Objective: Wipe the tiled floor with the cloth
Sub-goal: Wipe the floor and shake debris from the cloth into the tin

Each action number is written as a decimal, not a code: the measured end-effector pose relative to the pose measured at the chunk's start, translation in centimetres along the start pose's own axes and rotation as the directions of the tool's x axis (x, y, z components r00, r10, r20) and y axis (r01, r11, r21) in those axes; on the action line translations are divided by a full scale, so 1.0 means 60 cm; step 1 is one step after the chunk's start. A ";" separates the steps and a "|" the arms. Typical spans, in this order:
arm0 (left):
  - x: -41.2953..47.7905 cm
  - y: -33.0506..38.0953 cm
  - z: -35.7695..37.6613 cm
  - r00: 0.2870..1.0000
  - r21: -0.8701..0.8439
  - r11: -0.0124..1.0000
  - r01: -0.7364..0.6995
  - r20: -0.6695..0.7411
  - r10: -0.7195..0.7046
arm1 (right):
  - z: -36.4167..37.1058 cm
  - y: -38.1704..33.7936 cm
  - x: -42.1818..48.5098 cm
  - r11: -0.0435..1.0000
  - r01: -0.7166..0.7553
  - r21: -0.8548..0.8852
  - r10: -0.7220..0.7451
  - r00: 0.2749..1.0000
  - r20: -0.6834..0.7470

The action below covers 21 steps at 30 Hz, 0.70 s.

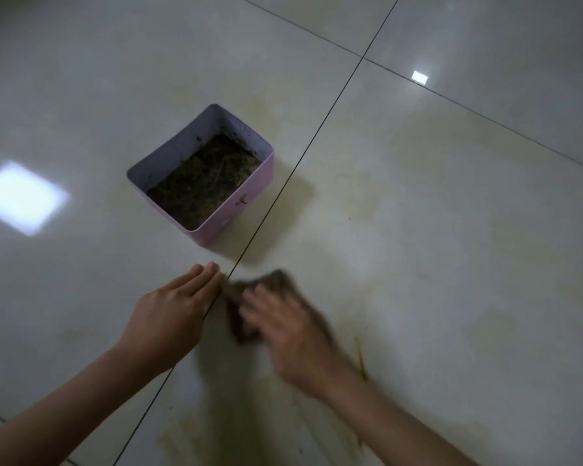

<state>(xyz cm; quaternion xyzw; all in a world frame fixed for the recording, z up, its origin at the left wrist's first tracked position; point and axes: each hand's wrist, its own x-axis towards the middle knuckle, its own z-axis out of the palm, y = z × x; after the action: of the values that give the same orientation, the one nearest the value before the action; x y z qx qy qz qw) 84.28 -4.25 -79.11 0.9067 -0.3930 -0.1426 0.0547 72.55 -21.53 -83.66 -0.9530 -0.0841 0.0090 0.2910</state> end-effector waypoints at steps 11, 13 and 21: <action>0.000 -0.005 -0.001 0.999 -0.019 1.000 -0.003 0.033 0.004 | -0.169 0.288 0.072 0.807 -0.586 -0.071 0.567 0.803 -0.181; -0.001 -0.004 0.008 1.000 -0.026 1.000 0.005 0.020 -0.004 | -0.161 0.257 0.079 0.827 -0.554 -0.093 0.507 0.808 -0.300; 0.006 -0.017 0.013 0.996 0.023 1.000 0.010 0.086 -0.012 | -0.087 0.084 0.007 0.996 0.017 0.082 -0.025 0.995 0.096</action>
<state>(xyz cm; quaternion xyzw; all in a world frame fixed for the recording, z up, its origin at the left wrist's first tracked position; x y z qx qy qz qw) 85.01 -3.81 -80.16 0.9024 -0.3918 -0.1776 0.0267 74.07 -28.50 -82.13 -0.9379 -0.1079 0.0553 0.3252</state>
